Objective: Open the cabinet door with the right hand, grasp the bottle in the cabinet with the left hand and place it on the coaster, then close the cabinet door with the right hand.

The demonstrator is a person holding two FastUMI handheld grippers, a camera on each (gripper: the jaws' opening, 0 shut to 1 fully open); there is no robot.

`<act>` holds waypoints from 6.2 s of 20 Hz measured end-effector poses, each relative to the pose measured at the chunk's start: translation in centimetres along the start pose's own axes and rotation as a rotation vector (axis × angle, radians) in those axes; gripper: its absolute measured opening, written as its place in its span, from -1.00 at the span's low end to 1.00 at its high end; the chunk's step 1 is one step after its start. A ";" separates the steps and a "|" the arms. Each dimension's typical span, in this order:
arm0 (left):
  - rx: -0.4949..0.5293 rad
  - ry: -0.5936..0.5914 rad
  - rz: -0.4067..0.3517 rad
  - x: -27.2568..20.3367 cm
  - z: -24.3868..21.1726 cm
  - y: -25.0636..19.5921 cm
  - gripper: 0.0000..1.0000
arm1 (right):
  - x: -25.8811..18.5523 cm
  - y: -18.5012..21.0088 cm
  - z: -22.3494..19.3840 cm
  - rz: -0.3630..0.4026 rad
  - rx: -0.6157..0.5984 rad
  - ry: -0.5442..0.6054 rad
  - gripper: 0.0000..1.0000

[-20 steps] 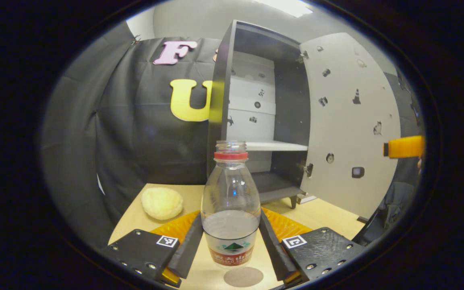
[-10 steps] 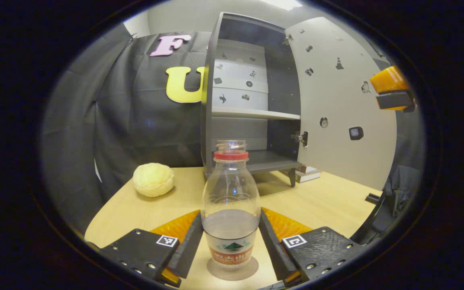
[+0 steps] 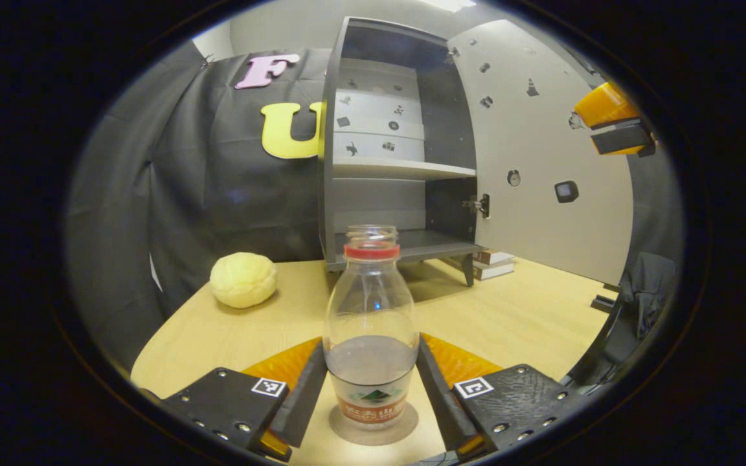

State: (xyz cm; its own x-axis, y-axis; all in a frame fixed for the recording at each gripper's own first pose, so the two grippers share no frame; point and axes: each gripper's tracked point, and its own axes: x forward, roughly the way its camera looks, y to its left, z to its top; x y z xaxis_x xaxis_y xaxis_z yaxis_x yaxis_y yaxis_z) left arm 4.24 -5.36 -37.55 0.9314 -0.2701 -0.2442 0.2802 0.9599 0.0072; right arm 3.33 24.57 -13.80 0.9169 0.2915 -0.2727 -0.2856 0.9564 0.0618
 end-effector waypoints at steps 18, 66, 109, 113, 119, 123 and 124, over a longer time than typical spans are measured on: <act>-0.026 0.089 0.022 -2.9 -1.5 -1.1 0.63 | -0.1 -0.8 0.4 -0.007 -0.025 -0.041 0.86; -0.092 -0.087 0.474 -19.9 24.3 0.7 0.58 | -11.8 -25.4 17.0 -0.139 0.102 -0.307 0.95; -0.100 -0.032 0.507 -19.5 21.6 13.6 0.58 | 1.5 -1.6 18.4 0.052 0.072 -0.228 0.96; -0.092 -0.050 0.414 -16.6 24.8 9.9 0.59 | 0.7 -4.5 18.0 0.006 0.068 -0.224 0.96; -0.128 -0.116 0.330 -14.1 30.5 3.9 0.59 | -1.0 -10.5 18.4 -0.097 0.065 -0.252 0.96; -0.170 -0.166 0.297 -13.3 33.1 0.9 0.58 | -1.9 -13.6 18.2 -0.150 0.041 -0.275 0.95; -0.162 -0.164 0.285 -12.9 33.0 0.1 0.59 | -2.0 -14.1 18.1 -0.149 0.040 -0.284 0.95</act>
State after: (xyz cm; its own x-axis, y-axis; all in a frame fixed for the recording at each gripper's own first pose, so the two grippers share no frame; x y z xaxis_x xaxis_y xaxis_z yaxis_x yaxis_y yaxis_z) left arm -0.07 -4.29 -2.38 0.9953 0.0140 -0.0957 -0.0240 0.9943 -0.1042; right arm 10.56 10.93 3.22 0.9906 0.1368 -0.0029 -0.1361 0.9874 0.0808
